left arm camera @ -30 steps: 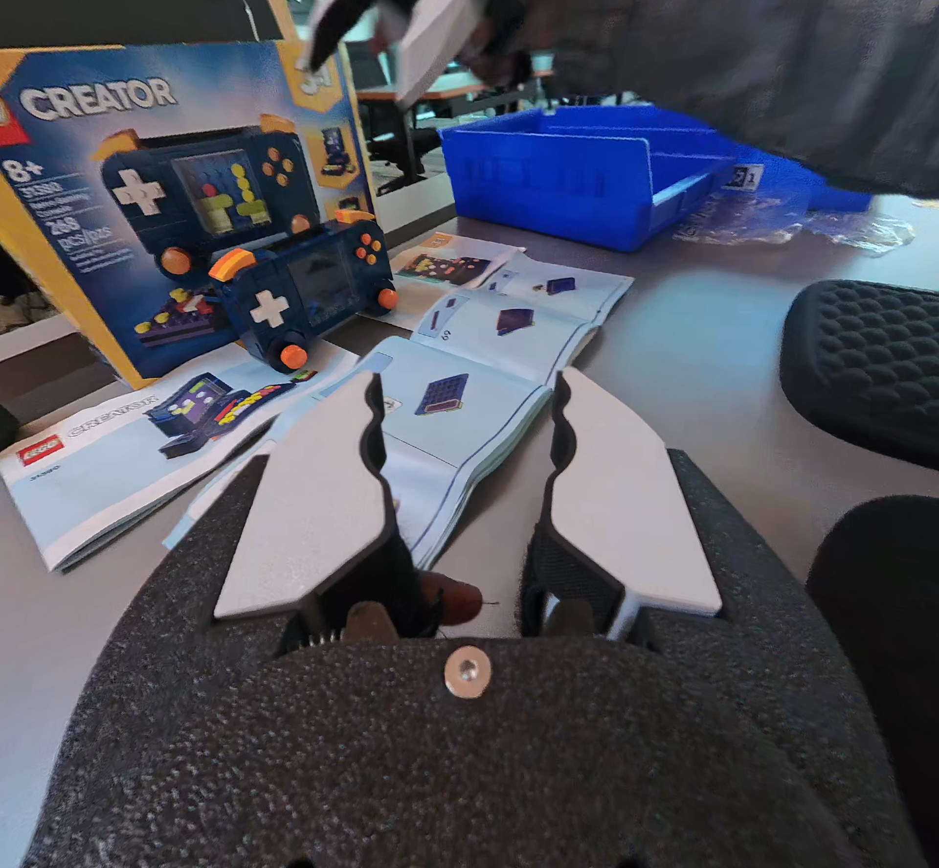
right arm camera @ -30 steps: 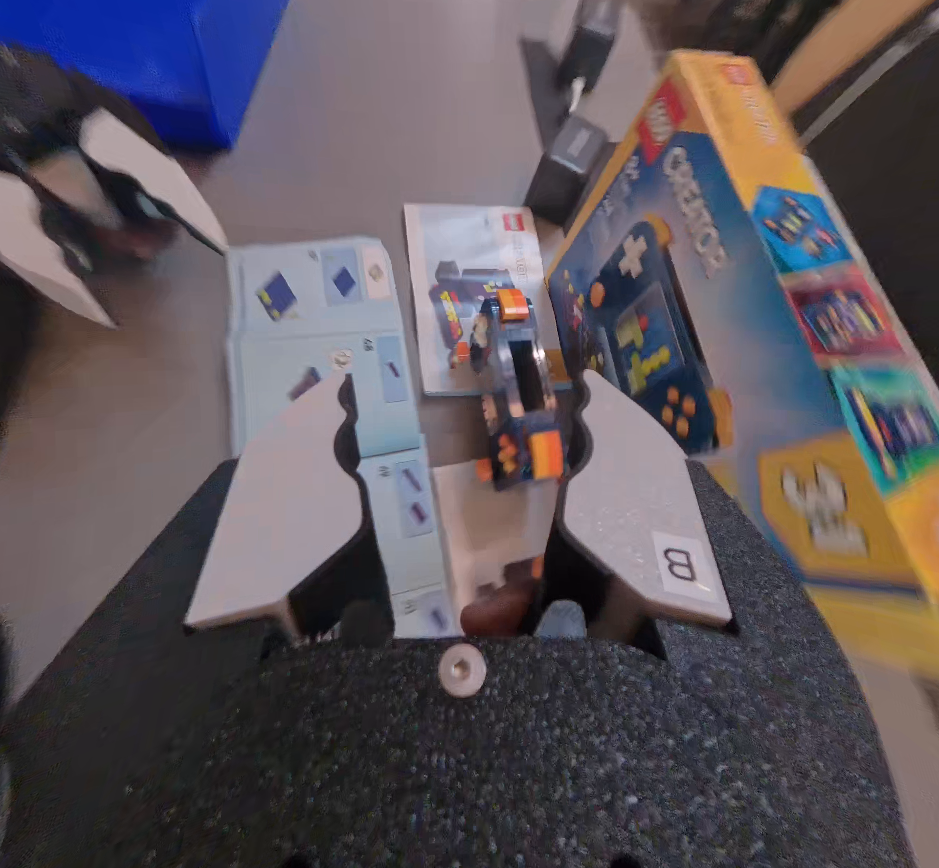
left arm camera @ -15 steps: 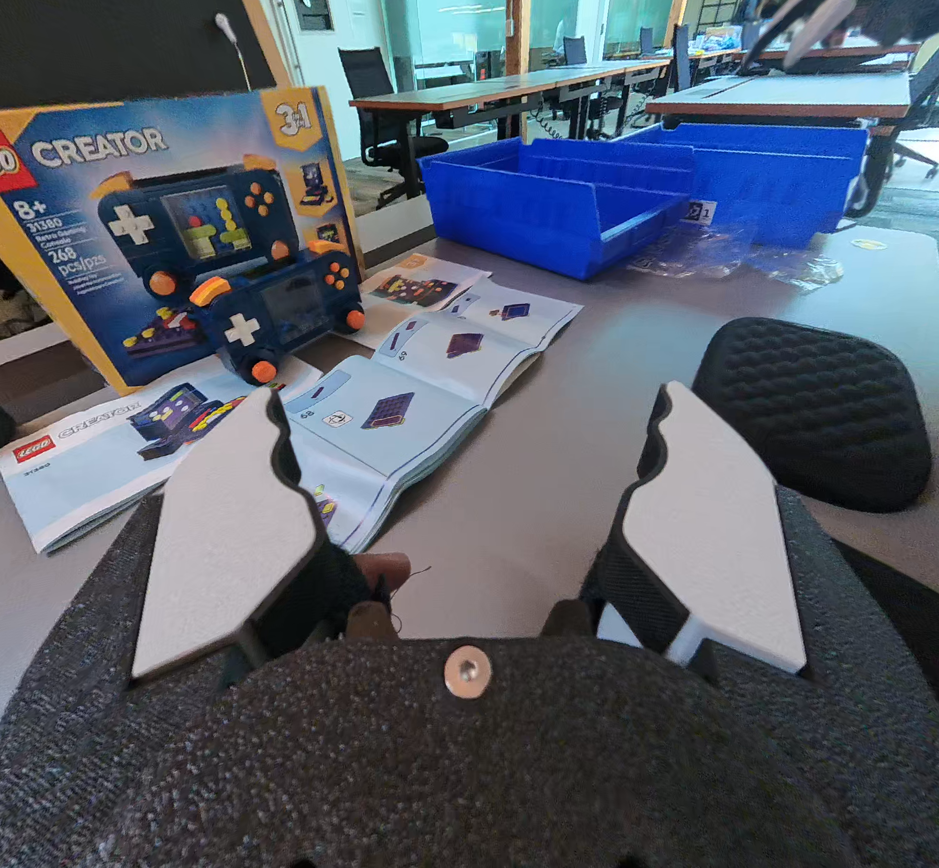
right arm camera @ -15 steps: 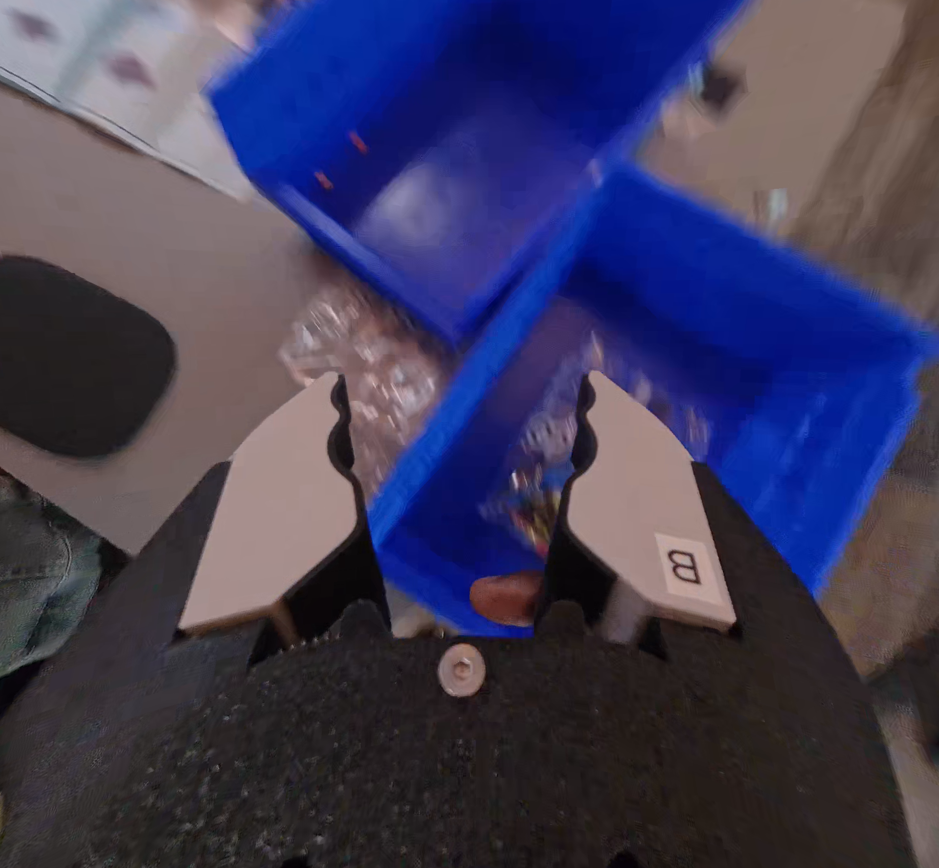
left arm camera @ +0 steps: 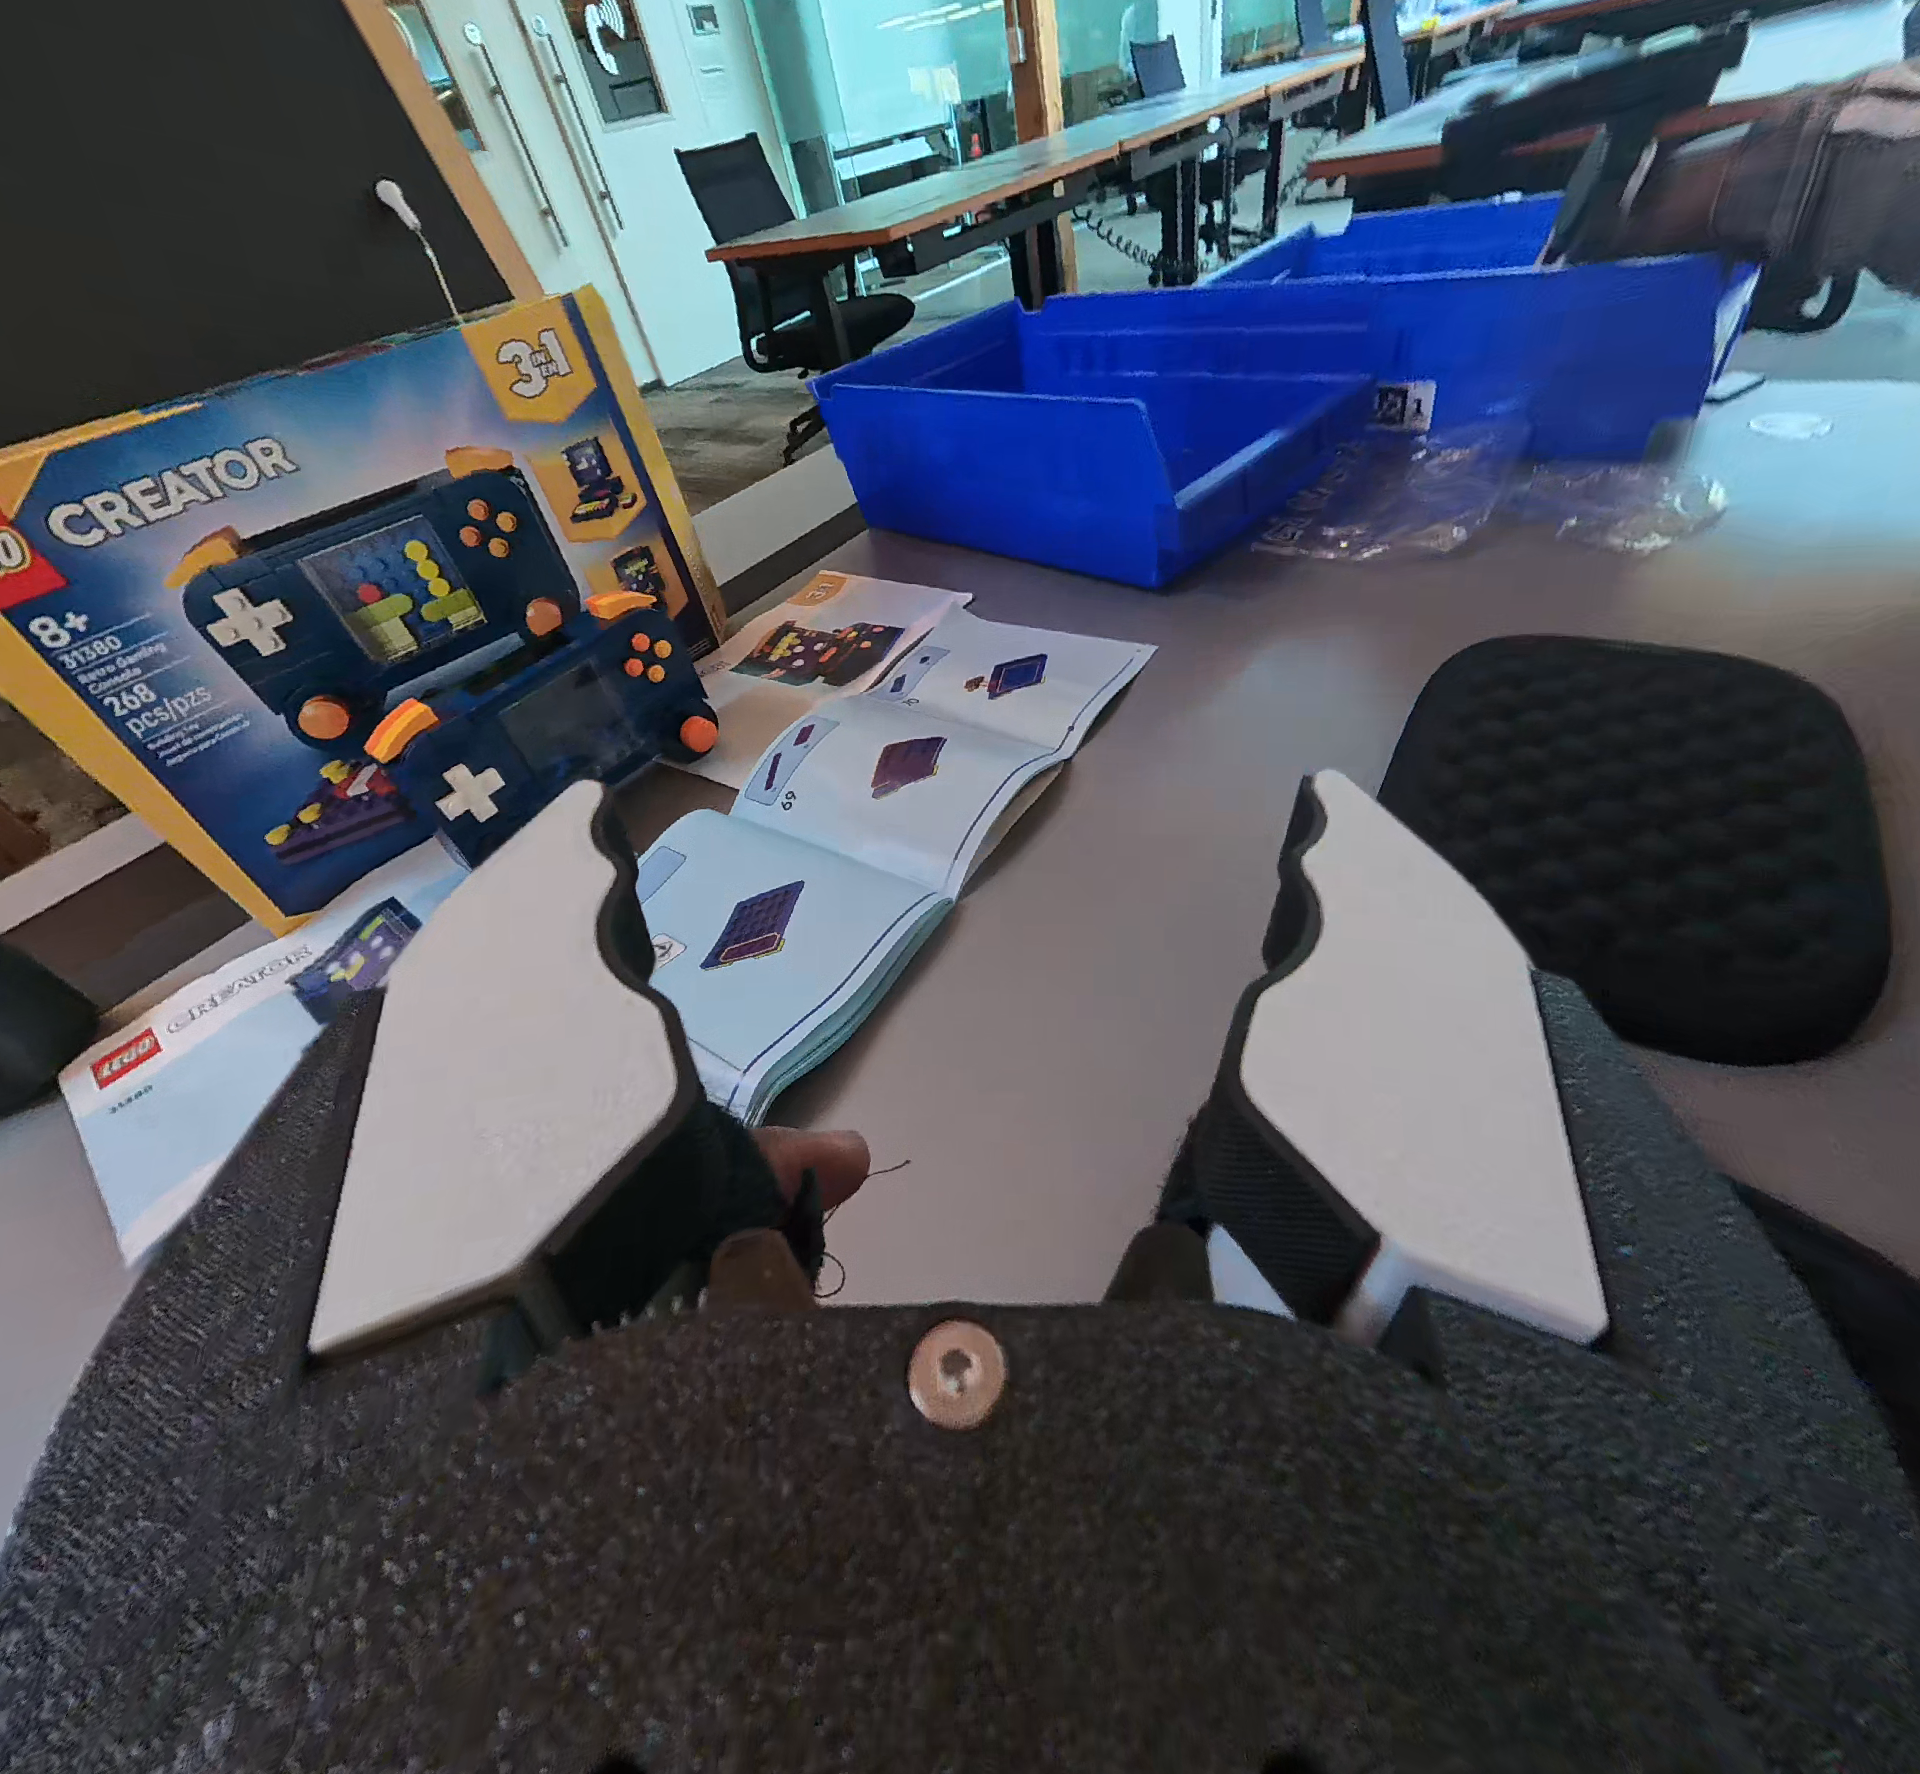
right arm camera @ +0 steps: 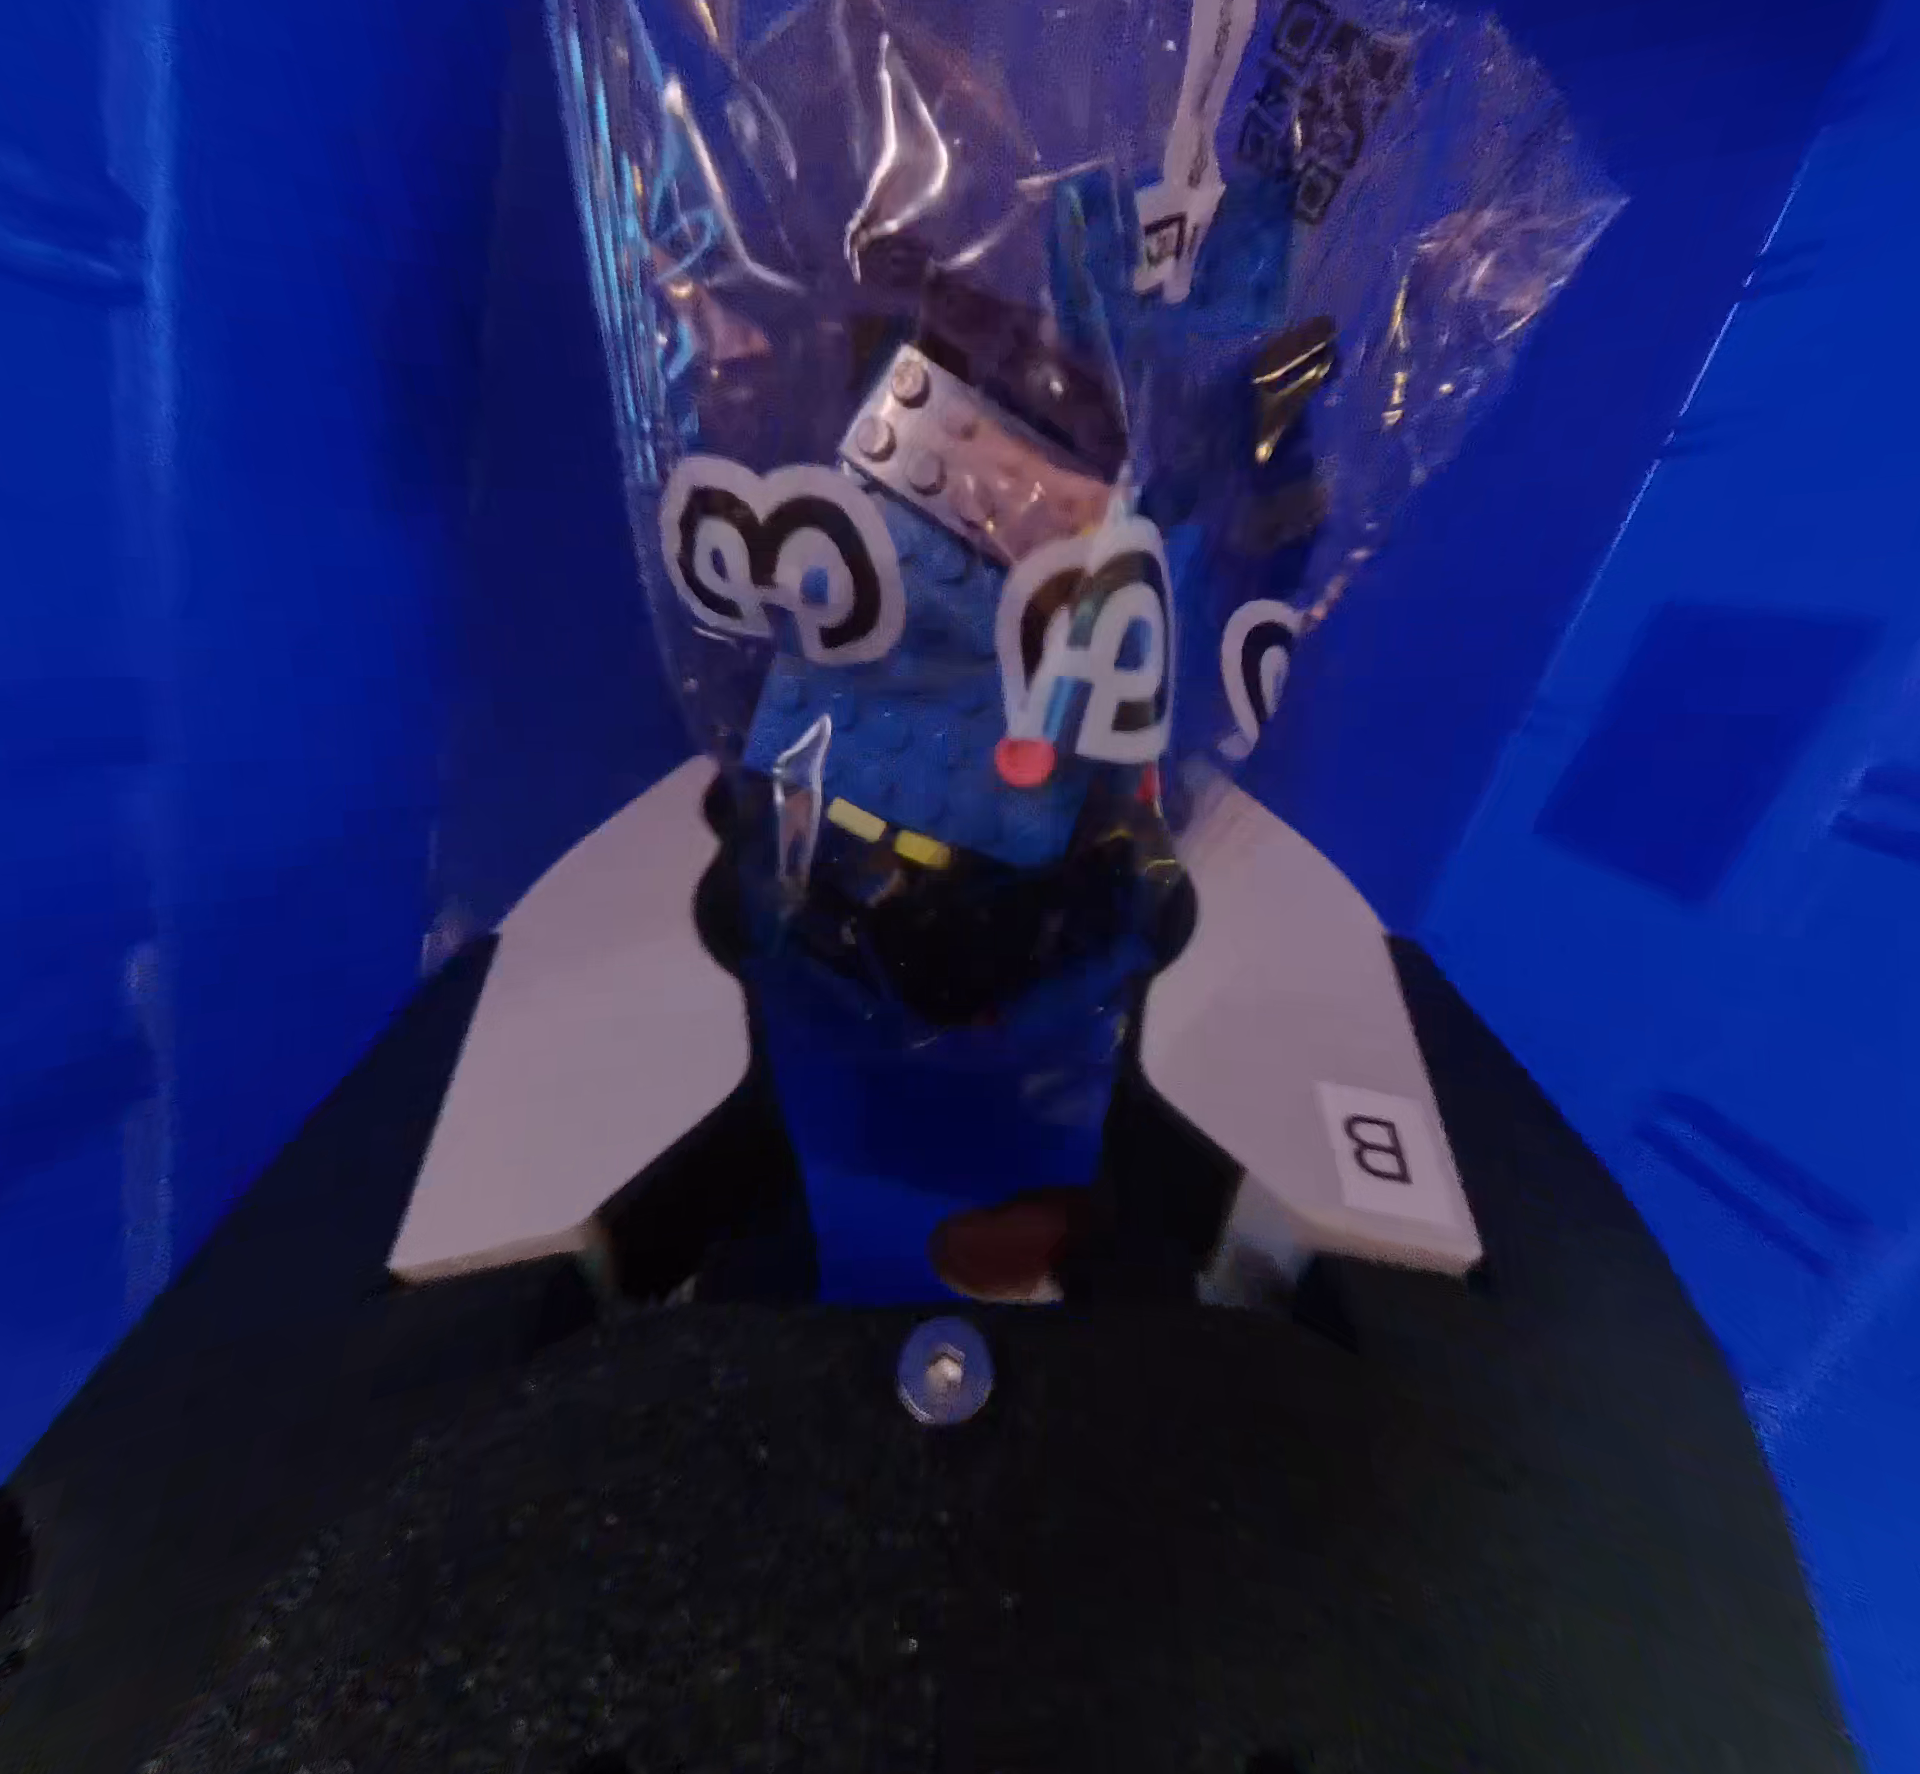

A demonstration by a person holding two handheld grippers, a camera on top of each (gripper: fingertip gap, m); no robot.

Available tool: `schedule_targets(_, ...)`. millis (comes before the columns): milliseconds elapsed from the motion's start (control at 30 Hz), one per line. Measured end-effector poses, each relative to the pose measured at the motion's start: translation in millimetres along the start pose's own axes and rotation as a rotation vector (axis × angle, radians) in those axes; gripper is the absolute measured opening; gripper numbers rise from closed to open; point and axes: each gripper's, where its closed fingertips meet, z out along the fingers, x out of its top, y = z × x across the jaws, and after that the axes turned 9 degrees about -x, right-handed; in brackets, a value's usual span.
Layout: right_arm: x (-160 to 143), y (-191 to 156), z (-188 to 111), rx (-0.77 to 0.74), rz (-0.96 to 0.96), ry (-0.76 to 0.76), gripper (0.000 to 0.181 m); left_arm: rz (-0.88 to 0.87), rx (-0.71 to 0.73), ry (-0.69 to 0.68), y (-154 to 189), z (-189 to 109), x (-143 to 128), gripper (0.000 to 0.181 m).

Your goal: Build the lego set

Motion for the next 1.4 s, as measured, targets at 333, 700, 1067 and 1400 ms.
schedule_targets(333, 11.0, 8.1, -59.0, -0.037, 0.096, 0.296, 0.089, 0.059, -0.045, -0.004, 15.9, 9.5, 10.0, 0.105)
schedule_targets(700, -30.6, -104.5, -85.1, 0.164, -0.032, 0.408, 0.090, 0.143, -0.286, -0.015, 52.8, 59.5, 26.0, 0.071)
schedule_targets(1067, -14.2, -181.3, -112.5, 0.039, -0.166, 0.532, 0.033, 0.705, -0.511, -0.405, 114.5, 307.0, 34.5, 0.067)
schedule_targets(1400, -37.5, -192.5, -62.5, 0.081, -0.055, 0.328, 0.038, 0.748, -0.623, -1.246, 91.2, 363.7, -56.3, 0.032)
